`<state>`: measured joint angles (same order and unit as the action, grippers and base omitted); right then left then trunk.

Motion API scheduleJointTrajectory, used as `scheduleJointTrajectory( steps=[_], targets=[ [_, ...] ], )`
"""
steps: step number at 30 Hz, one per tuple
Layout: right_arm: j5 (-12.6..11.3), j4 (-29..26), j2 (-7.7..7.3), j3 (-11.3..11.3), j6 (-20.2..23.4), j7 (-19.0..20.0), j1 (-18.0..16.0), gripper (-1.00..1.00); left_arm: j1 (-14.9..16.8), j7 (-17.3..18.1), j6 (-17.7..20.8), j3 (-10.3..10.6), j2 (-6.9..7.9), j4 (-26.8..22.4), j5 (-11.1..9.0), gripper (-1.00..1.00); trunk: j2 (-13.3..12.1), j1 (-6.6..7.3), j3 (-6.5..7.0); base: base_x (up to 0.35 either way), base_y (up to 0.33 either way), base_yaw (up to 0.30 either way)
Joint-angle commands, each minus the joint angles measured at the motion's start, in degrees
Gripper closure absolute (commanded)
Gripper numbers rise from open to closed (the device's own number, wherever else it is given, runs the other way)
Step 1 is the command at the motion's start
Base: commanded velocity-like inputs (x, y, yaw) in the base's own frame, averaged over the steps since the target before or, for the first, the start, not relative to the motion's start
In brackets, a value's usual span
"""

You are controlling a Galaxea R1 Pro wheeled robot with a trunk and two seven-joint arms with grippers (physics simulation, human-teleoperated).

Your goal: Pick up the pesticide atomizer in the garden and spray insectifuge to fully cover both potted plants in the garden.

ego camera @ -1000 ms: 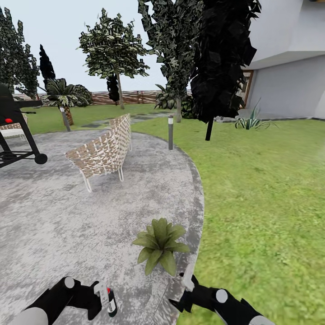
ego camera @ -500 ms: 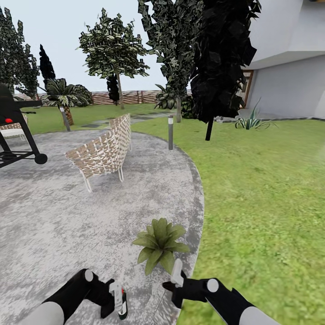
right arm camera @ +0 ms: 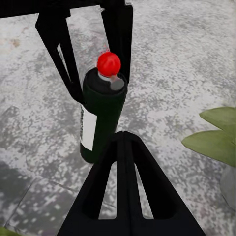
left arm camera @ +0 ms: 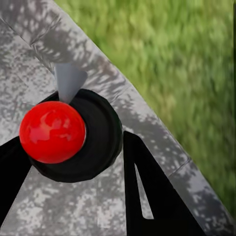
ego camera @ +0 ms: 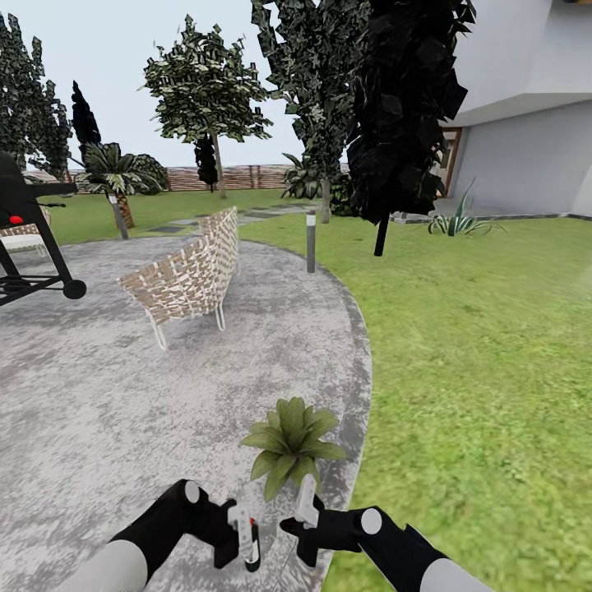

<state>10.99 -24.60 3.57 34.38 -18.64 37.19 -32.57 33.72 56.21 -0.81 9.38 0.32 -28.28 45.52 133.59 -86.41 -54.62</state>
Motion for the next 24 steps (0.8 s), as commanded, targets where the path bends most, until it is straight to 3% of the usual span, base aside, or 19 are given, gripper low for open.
scheduleJointTrajectory(
  steps=[1, 3, 7, 14, 24],
  targets=[
    [0.6, 0.0, 0.02, 0.0, -0.3, -0.1, 0.0, 1.0, 0.1, 0.1, -0.1, 1.2, -0.16, -0.1, 0.2, 1.0, 0.0, 0.01, -0.05, 0.0, 0.0, 0.0],
    [0.7, 0.0, 0.03, 0.0, -0.3, -0.1, 0.0, 1.0, 0.1, 0.1, 0.0, 3.3, -0.56, -0.1, 0.2, 1.0, 0.0, 0.01, -0.05, 0.0, 0.0, 0.0],
    [0.7, 0.1, 0.03, 0.0, -0.3, -0.1, 0.0, 1.0, 0.1, 0.2, 0.0, 4.5, -1.31, 0.0, 0.1, 1.0, 0.0, 0.01, -0.05, 0.0, 0.0, 0.0],
    [0.7, 0.1, 0.03, 0.0, -0.3, -0.1, 0.0, 1.0, 0.1, 0.3, -0.3, 4.6, -1.48, 0.0, -0.1, 1.0, 0.0, 0.01, -0.05, 0.0, 0.0, 0.0],
    [0.7, 0.1, 0.03, 0.0, -0.3, -0.1, 0.0, 1.0, 0.1, 2.0, -0.8, 4.7, -3.0, 0.0, -0.2, 1.0, 0.0, 0.01, -0.05, 0.0, 0.0, 0.0]
  ],
)
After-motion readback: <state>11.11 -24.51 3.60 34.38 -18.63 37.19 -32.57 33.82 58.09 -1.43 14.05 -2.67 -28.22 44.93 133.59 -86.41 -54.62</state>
